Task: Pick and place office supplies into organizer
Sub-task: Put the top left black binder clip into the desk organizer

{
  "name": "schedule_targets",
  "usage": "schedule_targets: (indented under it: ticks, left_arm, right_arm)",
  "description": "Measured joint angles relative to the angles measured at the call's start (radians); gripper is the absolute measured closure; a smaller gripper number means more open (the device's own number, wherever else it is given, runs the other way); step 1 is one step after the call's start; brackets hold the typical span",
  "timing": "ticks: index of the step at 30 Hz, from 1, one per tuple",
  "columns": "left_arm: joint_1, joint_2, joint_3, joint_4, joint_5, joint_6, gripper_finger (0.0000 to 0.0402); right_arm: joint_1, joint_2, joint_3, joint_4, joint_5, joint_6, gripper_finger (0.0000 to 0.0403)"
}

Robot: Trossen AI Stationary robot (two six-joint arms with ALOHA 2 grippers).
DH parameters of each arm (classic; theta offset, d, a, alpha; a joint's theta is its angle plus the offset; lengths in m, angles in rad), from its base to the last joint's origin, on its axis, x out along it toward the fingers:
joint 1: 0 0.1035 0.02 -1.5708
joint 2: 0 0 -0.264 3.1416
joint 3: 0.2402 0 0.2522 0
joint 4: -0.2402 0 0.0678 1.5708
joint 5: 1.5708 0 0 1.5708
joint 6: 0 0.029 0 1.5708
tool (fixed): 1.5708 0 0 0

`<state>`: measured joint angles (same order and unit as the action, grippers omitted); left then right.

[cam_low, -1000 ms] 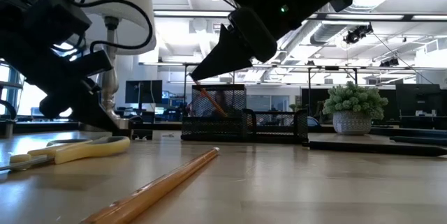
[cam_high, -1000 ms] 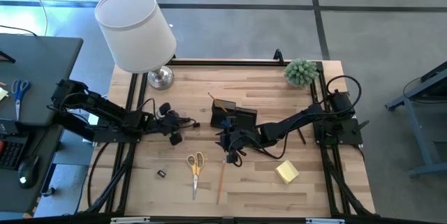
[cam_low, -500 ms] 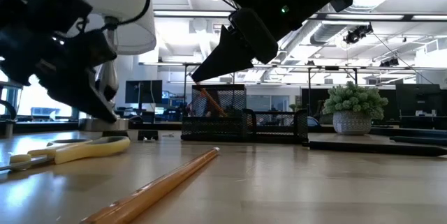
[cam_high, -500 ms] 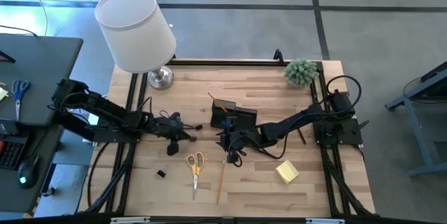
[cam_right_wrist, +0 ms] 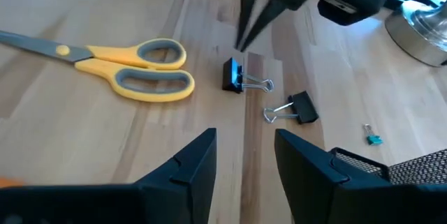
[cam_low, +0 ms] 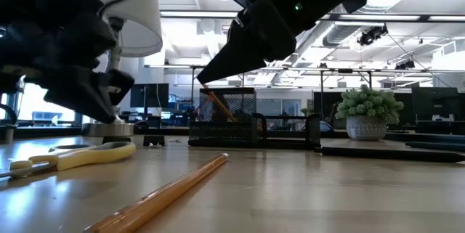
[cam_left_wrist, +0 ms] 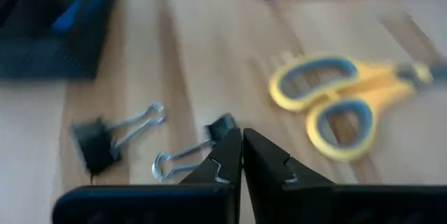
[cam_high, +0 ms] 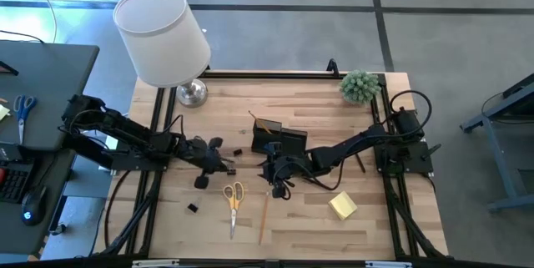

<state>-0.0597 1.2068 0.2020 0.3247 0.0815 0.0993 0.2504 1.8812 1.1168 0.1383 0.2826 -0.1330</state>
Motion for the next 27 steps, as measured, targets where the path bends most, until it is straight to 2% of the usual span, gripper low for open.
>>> schedule_targets:
  ticks: [3, 7, 12, 16, 20, 27]
  left_arm:
    - [0.0, 0.0, 0.0, 0.014, 0.043, 0.169, 0.0367]
    - [0.0, 0.0, 0.043, -0.012, 0.039, 0.224, 0.0306]
    - [0.0, 0.001, 0.151, -0.181, -0.009, 0.335, 0.0212]
    - [-0.002, 0.03, 0.243, -0.332, -0.029, 0.442, 0.0162]
    - [-0.042, 0.088, 0.327, -0.47, -0.109, 0.541, 0.0151]
    - [-0.138, 0.217, 0.44, -0.649, -0.246, 0.731, 0.0174]
  right_arm:
    - [0.0, 0.0, 0.0, 0.0, 0.0, -0.003, 0.0263]
    - [0.0, 0.0, 0.0, 0.0, -0.003, -0.004, 0.0263]
    - [0.0, 0.0, 0.0, -0.003, -0.003, -0.019, 0.0263]
    - [0.015, -0.009, 0.0, -0.082, -0.006, -0.029, 0.0263]
    - [0.048, -0.052, 0.0, -0.21, -0.004, -0.003, 0.0263]
    - [0.105, -0.105, 0.0, -0.314, 0.002, 0.039, 0.0263]
